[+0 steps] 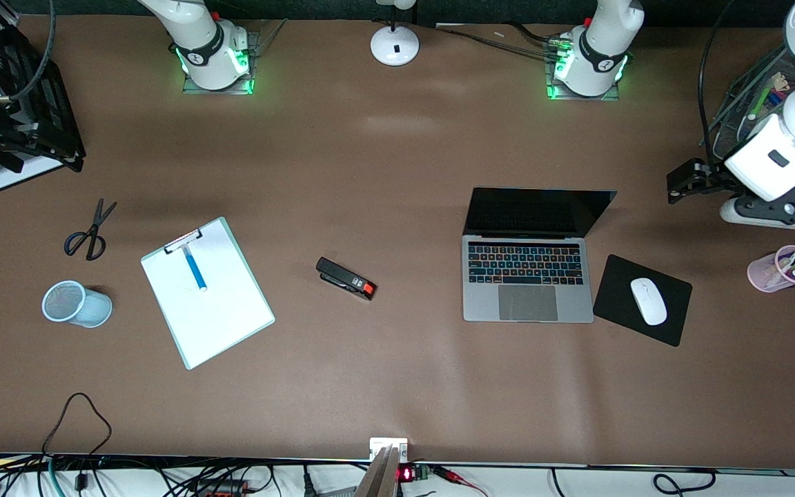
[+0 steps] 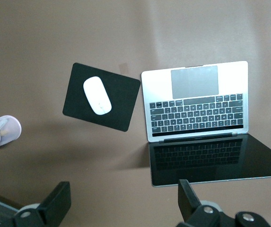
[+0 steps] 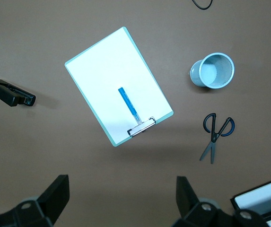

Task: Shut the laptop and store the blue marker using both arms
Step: 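Move the right gripper toward the clipboard while the left gripper approaches the laptop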

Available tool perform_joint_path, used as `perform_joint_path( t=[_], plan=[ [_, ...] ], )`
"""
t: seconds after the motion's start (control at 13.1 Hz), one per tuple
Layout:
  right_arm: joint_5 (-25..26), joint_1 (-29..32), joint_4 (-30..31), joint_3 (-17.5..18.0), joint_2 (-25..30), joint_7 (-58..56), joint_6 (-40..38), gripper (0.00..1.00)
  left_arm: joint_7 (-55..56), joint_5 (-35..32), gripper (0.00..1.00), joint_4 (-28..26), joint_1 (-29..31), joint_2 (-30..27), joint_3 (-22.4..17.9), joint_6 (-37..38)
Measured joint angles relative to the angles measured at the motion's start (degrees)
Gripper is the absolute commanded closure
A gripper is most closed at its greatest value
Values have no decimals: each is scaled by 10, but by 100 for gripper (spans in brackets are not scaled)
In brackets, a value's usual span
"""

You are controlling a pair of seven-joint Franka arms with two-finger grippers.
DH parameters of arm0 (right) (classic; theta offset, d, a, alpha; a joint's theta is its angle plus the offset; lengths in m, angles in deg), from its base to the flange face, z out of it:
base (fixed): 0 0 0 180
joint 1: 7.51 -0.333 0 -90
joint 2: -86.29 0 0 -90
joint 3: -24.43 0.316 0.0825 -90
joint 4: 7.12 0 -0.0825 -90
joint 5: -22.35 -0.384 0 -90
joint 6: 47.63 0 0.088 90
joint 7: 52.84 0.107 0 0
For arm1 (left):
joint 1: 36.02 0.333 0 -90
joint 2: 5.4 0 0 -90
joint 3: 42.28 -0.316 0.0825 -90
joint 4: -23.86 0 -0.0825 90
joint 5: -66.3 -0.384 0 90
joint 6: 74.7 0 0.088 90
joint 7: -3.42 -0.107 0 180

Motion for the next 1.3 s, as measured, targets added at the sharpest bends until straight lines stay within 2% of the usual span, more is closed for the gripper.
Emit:
perform_joint_path(
  t=[0.77, 1.3],
  plan=[
    [0, 0, 0, 0, -9, 0, 4, 0, 1, 0, 0, 0, 0, 0, 2, 5],
    [-1, -2, -2, 3, -65, 0, 10, 0, 8, 0, 0, 1, -2, 16, 2, 6]
  ],
)
